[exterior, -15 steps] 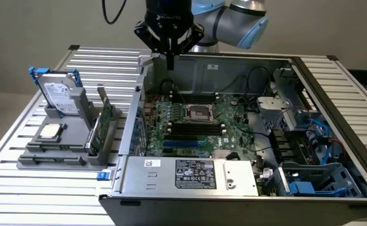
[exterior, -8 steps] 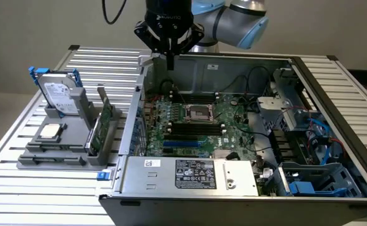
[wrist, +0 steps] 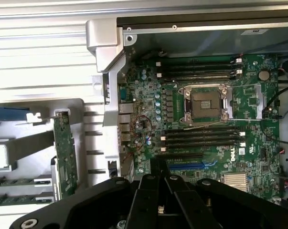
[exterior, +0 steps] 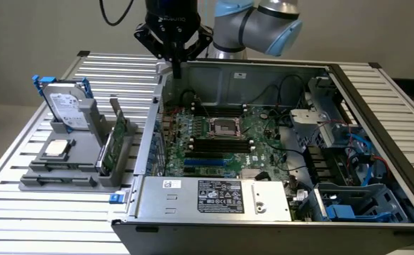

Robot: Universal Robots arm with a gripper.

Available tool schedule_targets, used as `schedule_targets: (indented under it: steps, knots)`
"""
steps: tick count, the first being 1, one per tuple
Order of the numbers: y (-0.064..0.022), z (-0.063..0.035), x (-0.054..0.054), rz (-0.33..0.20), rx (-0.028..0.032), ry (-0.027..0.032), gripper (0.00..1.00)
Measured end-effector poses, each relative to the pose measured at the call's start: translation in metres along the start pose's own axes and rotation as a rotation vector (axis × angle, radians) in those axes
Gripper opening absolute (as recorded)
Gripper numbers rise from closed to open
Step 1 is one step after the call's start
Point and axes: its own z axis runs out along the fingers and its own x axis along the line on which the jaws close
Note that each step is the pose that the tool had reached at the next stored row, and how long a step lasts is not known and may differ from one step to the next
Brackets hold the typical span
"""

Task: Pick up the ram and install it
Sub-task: 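Reach for the ram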

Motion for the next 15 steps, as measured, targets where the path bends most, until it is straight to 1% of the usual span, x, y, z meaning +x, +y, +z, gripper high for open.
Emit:
schedule_targets:
  steps: [7,9,15]
  knots:
    - [-0.0023,0.0009,0.032,0.000,-0.0020,0.0009,0.11]
    - [-0.0031,0.0017,0.041,0.000,-0.0025,0.0019,0.11]
    - [-0.0054,0.0072,0.068,0.000,-0.0028,0.0028,0.11]
